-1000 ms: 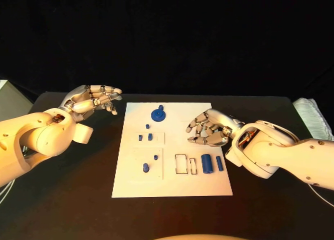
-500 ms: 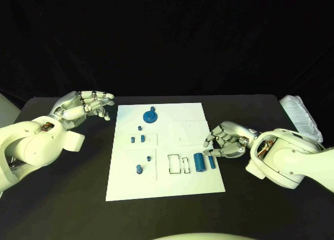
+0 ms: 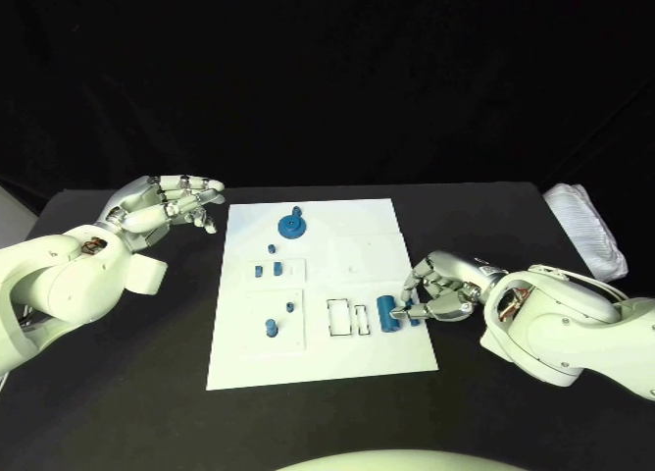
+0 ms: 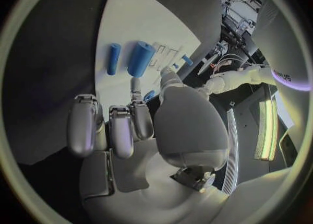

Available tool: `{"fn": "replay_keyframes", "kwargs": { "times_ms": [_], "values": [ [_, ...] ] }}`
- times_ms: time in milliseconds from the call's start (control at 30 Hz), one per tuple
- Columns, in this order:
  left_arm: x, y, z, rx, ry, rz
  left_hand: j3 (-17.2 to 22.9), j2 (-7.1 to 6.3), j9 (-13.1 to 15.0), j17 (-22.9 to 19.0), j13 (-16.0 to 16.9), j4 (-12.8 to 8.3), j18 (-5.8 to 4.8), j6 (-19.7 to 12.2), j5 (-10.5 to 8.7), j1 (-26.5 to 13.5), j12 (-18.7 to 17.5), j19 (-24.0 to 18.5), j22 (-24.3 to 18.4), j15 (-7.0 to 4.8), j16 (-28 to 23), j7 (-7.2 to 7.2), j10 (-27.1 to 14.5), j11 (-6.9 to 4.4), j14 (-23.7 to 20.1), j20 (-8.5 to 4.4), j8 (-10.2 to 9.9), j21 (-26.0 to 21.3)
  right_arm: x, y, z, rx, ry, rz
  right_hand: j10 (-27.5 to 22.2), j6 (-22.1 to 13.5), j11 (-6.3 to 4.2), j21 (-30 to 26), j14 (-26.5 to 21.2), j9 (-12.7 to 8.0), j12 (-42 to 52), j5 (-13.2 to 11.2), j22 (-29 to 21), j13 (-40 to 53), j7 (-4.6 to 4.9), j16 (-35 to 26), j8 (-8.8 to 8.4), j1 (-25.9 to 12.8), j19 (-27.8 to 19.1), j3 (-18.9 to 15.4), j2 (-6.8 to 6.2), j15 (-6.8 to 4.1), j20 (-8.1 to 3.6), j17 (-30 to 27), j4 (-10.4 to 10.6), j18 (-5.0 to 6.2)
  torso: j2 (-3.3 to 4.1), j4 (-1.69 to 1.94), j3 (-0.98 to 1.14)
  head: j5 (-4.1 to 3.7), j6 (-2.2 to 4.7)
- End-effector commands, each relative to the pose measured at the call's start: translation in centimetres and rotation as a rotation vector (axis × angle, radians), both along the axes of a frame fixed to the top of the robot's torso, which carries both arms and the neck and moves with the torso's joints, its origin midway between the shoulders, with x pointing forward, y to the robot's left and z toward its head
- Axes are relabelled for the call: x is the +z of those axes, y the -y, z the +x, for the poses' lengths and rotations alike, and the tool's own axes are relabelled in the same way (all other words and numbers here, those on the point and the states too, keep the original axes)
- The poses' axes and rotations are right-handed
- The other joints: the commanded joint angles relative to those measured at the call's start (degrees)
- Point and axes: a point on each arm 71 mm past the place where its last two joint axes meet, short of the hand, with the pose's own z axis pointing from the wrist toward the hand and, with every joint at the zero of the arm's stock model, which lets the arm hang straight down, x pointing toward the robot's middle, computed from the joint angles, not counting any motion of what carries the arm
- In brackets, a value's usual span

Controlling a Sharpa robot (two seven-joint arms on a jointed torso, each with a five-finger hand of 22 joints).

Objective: Assemble the parts on the task board

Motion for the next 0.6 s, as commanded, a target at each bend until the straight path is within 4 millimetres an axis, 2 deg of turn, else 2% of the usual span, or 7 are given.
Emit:
{"fn": "replay_keyframes", "kwargs": {
  "times_ms": [33, 200, 367, 600],
  "values": [
    [0.1, 0.2, -0.1, -0.011, 0.007, -0.015, 0.08, 0.11, -0.05, 0.07, -0.09, 0.13, 0.83, -0.34, 0.09, 0.47, -0.18, 0.07, -0.08, -0.15, 0.28, 0.00, -0.22, -0.03, -0.39, 0.14, 0.35, -0.28, -0.1, -0.1, 0.1, -0.017, 0.034, -0.057, 0.44, -0.25, -0.05, 0.33, 4.63, 0.09, 0.17, 0.28, 4.56, 3.60, -0.31, 0.26, 0.43, -0.23, 2.12, -0.91, 0.70, -0.42, -0.24, 8.11, 0.02, -0.69, 0.12, 0.03, 0.03, 0.09, -0.12],
    [0.1, 0.2, -0.1, -0.012, 0.006, -0.015, 0.08, 0.11, -0.05, 0.07, -0.09, 0.13, 0.83, -0.34, 0.09, 0.47, -0.18, 0.07, -0.08, -0.15, 0.28, 0.00, -0.22, -0.03, -0.39, 0.14, 0.35, -0.28, -0.9, -0.5, 0.1, -0.009, 0.022, -0.086, 0.74, -0.11, -0.12, 1.07, 4.81, 0.16, 0.34, 0.19, 5.16, 4.12, -0.42, 0.59, 0.93, -1.09, 2.32, -2.52, 1.23, -0.47, -0.26, 8.95, 0.07, -0.84, 0.08, -0.03, -0.11, 0.12, -0.46],
    [0.1, 0.2, -0.2, -0.013, 0.005, -0.014, 0.05, 0.13, -0.05, 0.09, -0.09, 0.18, 0.83, -0.31, 0.09, 0.44, -0.16, 0.07, -0.09, -0.14, 0.29, 0.01, -0.22, -0.01, -0.40, 0.14, 0.39, -0.29, -1.6, -1.2, 0.0, 0.005, 0.017, -0.099, 0.82, -0.06, -0.17, 1.38, 4.90, 0.20, 0.34, 0.19, 5.43, 4.30, -0.47, 0.75, 1.21, -1.77, 2.40, -3.29, 1.56, -0.50, -0.28, 9.36, 0.09, -0.90, 0.17, -0.04, 0.07, 0.33, -0.68],
    [0.1, 0.2, -0.2, -0.014, 0.003, -0.014, 0.04, 0.13, -0.05, 0.09, -0.10, 0.22, 0.82, -0.29, 0.08, 0.42, -0.16, 0.07, -0.09, -0.14, 0.30, 0.02, -0.22, -0.01, -0.40, 0.14, 0.40, -0.30, -2.1, -1.8, 0.3, 0.020, 0.025, -0.114, 0.96, -0.12, -0.19, 1.64, 4.99, 0.20, 0.43, 0.13, 5.65, 4.54, -0.49, 0.91, 1.38, -2.34, 2.47, -3.70, 1.96, -0.51, -0.29, 9.77, 0.09, -0.96, 0.12, 0.15, -0.04, 0.45, -0.93]
  ]
}}
